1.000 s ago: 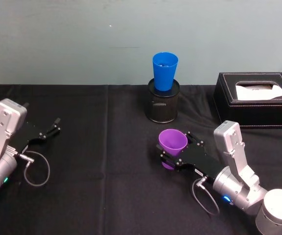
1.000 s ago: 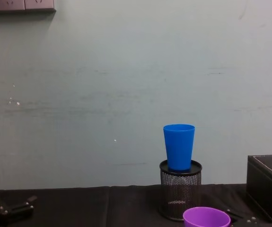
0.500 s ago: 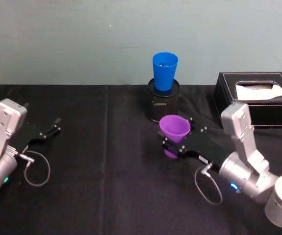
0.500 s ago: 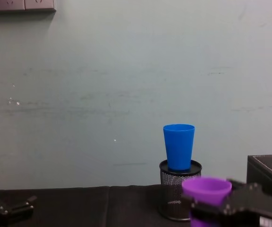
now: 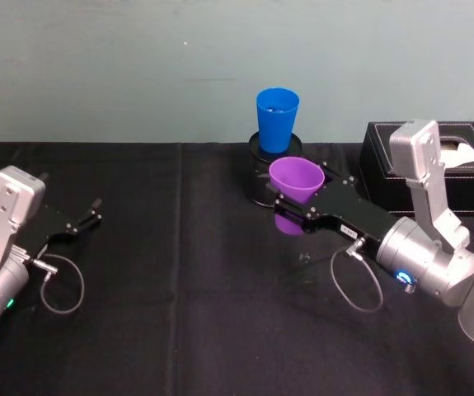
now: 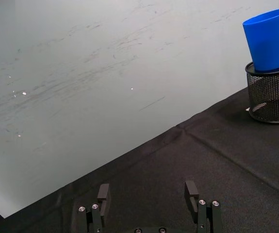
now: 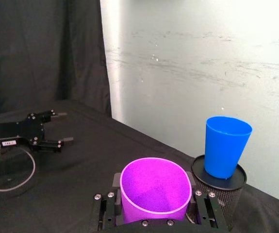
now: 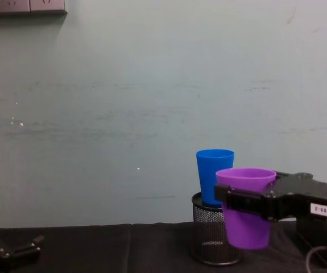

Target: Pick up one cup with a gripper and tap it against the other cup.

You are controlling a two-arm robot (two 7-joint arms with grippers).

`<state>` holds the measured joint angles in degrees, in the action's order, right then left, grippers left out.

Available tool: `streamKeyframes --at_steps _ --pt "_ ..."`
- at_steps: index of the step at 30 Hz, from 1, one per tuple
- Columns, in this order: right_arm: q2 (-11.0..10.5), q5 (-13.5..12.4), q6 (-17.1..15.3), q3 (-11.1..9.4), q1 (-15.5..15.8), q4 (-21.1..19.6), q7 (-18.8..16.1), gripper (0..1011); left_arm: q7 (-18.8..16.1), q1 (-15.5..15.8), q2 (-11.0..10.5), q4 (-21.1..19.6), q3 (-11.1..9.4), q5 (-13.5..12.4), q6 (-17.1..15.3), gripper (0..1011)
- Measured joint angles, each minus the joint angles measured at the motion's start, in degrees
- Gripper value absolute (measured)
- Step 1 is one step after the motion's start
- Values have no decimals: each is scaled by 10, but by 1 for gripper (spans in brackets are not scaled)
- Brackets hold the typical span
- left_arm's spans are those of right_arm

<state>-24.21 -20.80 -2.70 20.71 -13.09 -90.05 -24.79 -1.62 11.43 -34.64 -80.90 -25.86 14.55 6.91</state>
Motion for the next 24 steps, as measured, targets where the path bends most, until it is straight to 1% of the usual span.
streamKeyframes --at_steps 1,24 --pt "2 -3 -5 -1 -3 -3 2 734 0 0 0 0 0 0 0 1000" --pt "2 -3 -3 0 -2 -2 2 734 0 0 0 0 0 0 0 1000"
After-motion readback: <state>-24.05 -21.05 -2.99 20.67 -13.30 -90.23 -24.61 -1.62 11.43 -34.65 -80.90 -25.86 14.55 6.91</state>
